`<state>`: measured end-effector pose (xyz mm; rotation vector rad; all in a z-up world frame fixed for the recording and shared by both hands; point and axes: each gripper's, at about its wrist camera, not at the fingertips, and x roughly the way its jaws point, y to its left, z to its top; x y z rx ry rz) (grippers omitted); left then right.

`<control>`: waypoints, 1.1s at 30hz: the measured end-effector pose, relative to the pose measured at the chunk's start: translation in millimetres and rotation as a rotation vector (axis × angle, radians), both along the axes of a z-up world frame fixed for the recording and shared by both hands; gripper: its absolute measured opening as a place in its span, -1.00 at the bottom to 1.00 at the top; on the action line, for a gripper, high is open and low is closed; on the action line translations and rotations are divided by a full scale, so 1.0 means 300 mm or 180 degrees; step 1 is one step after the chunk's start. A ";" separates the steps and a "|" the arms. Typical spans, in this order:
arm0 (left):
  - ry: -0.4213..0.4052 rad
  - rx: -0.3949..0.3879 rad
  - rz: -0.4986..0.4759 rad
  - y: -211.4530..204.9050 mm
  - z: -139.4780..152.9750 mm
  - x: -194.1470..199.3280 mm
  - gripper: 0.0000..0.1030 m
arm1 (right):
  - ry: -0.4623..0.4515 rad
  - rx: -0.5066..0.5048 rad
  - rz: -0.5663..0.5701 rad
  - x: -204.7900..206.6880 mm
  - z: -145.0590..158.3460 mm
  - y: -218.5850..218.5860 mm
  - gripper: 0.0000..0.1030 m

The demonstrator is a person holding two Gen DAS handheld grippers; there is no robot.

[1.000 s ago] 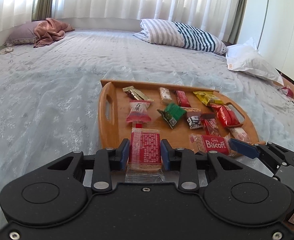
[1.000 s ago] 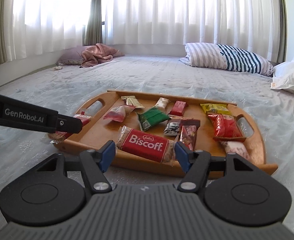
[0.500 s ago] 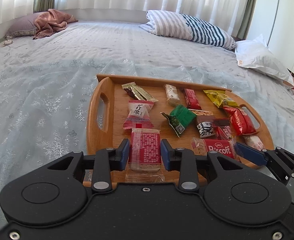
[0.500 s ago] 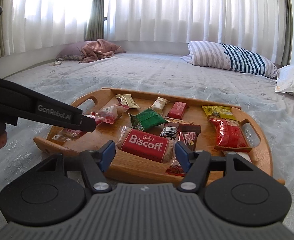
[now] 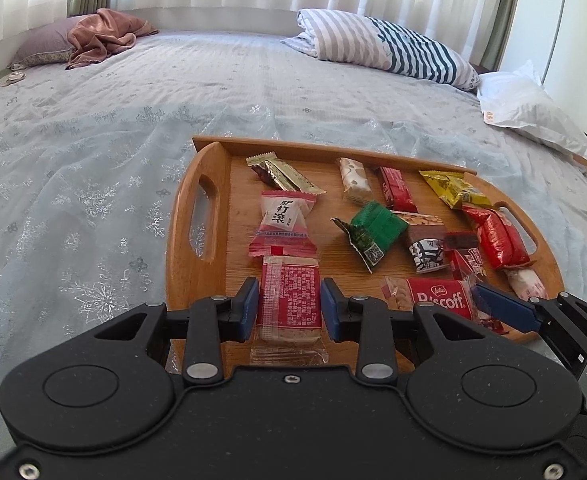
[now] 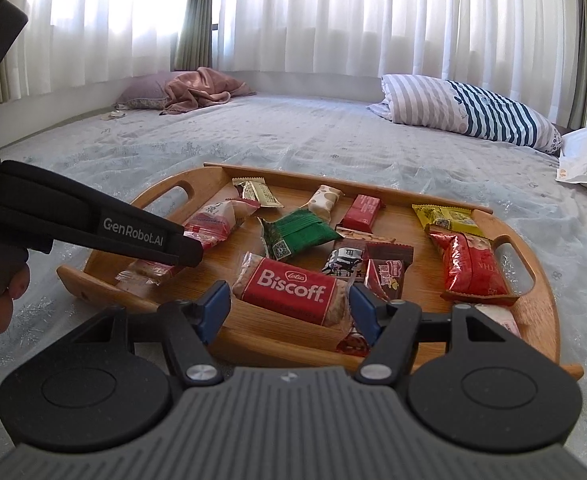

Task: Organize snacks
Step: 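Carry the red wafer pack and Biscoff pack onto the tray with both tools, then open both tools to release the wafer pack and Biscoff pack on the tray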

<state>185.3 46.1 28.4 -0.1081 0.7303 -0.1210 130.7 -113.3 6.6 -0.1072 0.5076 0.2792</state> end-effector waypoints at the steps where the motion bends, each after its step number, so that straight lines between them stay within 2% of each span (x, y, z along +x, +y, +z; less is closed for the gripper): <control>1: 0.0000 0.0001 -0.0001 0.000 0.000 0.000 -0.38 | 0.0004 -0.0002 0.0002 0.003 -0.001 0.000 0.32; 33: 0.0057 0.0036 -0.0017 -0.012 -0.026 0.015 -0.38 | 0.0149 0.0036 0.0032 0.053 -0.024 0.000 0.34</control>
